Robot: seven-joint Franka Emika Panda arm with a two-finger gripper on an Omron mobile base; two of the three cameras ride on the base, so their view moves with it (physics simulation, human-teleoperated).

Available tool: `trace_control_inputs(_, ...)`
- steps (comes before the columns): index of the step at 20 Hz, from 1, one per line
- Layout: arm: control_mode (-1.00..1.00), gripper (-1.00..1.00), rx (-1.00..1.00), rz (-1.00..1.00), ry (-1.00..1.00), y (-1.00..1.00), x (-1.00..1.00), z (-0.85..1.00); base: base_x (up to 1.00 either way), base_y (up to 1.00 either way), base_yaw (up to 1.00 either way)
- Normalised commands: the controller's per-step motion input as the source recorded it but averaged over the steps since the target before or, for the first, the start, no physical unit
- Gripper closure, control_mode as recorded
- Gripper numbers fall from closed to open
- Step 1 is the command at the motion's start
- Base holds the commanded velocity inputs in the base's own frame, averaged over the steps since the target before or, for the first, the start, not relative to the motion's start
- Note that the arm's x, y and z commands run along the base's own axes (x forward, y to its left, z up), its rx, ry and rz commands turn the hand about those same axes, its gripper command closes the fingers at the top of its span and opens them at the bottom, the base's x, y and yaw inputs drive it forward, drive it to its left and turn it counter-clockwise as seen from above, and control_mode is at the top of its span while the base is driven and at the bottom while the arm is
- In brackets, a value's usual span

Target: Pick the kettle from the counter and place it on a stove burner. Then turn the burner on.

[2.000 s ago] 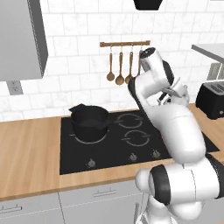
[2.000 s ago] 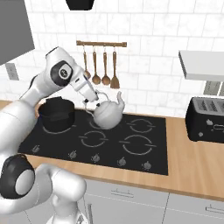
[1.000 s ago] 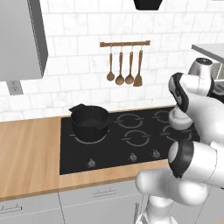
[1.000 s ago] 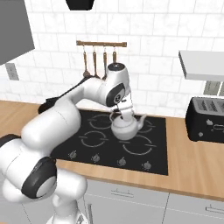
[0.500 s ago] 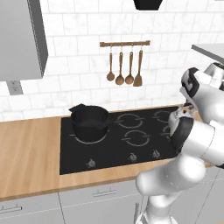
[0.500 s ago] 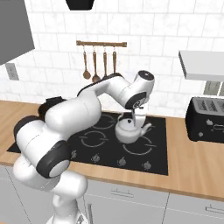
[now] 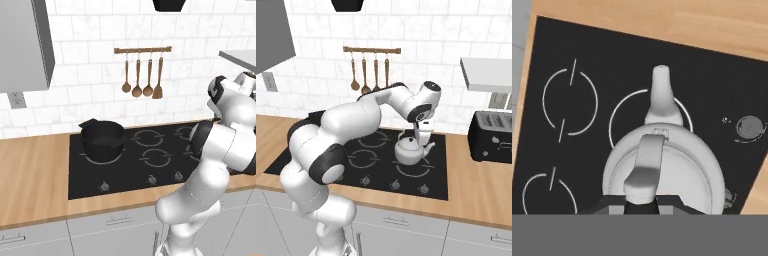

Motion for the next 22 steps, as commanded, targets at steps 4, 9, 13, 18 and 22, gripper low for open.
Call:
trace_control_inputs(4, -1.00, 1.00, 0.00, 0.00, 0.00, -0.20, 0.40, -0.31, 0.00, 0.00, 0.00)
trace_control_inputs(9, -1.00, 1.00, 0.00, 0.00, 0.01, -0.01, 0.26, -0.47, 0.00, 0.00, 0.00)
trace_control_inputs(13, -1.00, 1.00, 0.00, 0.00, 0.07, 0.00, 0.15, -0.62, 0.00, 0.00, 0.00)
trace_control_inputs(18, -1.00, 1.00, -0.01, 0.00, 0.03, 0.00, 0.08, -0.48, 0.00, 0.00, 0.00)
trace_control_inputs(22, -1.00, 1.00, 0.00, 0.00, 0.00, -0.01, 0.08, -0.07, 0.00, 0.00, 0.00)
